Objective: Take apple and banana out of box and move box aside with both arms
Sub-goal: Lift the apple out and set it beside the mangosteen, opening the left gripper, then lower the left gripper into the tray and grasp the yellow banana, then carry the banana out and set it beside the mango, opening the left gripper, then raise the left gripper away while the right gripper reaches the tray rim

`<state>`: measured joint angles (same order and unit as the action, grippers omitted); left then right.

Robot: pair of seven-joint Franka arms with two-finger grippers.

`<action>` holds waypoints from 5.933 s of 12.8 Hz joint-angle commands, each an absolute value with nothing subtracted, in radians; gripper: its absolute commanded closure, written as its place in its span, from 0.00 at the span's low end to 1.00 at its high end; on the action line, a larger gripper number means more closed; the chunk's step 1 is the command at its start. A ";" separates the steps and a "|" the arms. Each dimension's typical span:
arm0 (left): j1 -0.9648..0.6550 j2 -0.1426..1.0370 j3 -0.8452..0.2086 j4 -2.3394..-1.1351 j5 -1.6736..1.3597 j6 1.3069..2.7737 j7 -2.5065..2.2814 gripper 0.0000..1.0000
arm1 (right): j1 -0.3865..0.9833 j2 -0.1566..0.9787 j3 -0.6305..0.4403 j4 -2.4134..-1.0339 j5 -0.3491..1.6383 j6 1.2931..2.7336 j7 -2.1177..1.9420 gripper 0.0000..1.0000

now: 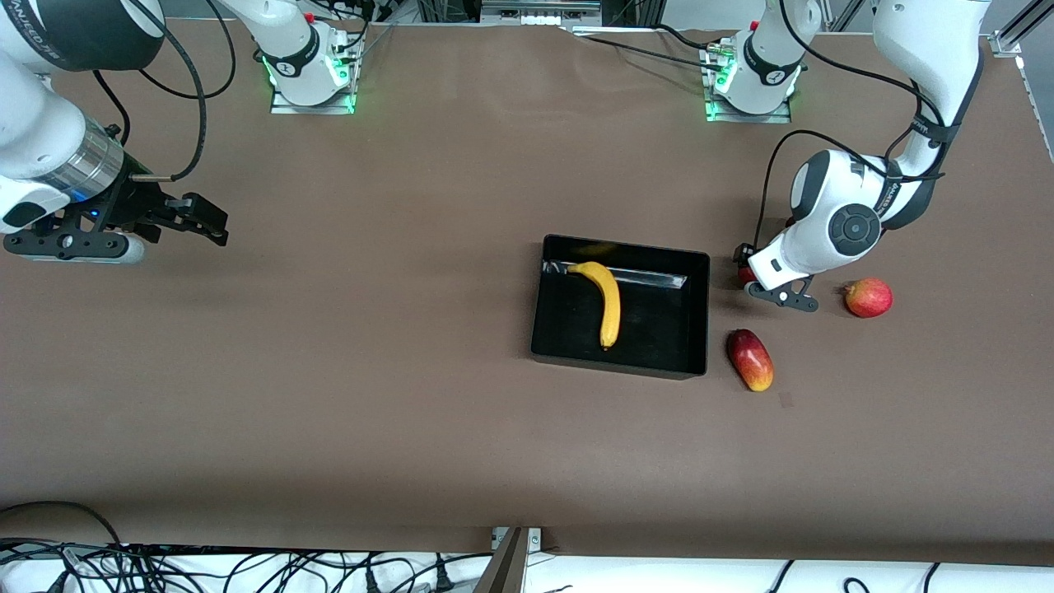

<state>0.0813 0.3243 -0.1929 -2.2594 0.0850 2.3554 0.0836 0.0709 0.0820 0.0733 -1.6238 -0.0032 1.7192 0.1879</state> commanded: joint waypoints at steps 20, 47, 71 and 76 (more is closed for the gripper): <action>-0.262 0.709 -0.365 -1.687 0.274 2.241 -0.606 0.00 | 0.069 0.083 0.078 -1.612 -0.017 1.709 0.189 0.00; 0.331 0.695 -0.360 -1.443 0.291 1.835 0.000 1.00 | 0.074 0.081 0.084 -1.611 -0.015 1.718 0.189 0.00; 0.381 0.266 -0.528 -1.321 0.204 1.405 0.057 0.00 | 0.704 0.627 0.086 -1.510 0.032 2.212 1.015 0.00; 0.084 0.016 -0.102 -1.643 0.046 1.665 0.057 0.00 | 0.761 0.721 0.078 -1.456 0.005 2.264 1.097 0.00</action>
<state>0.1807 0.1671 -0.2209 -1.4271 0.0803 1.5326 0.0582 0.7486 0.6979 0.0897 -1.4878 0.0216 2.2556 1.0705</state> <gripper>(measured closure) 0.000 0.000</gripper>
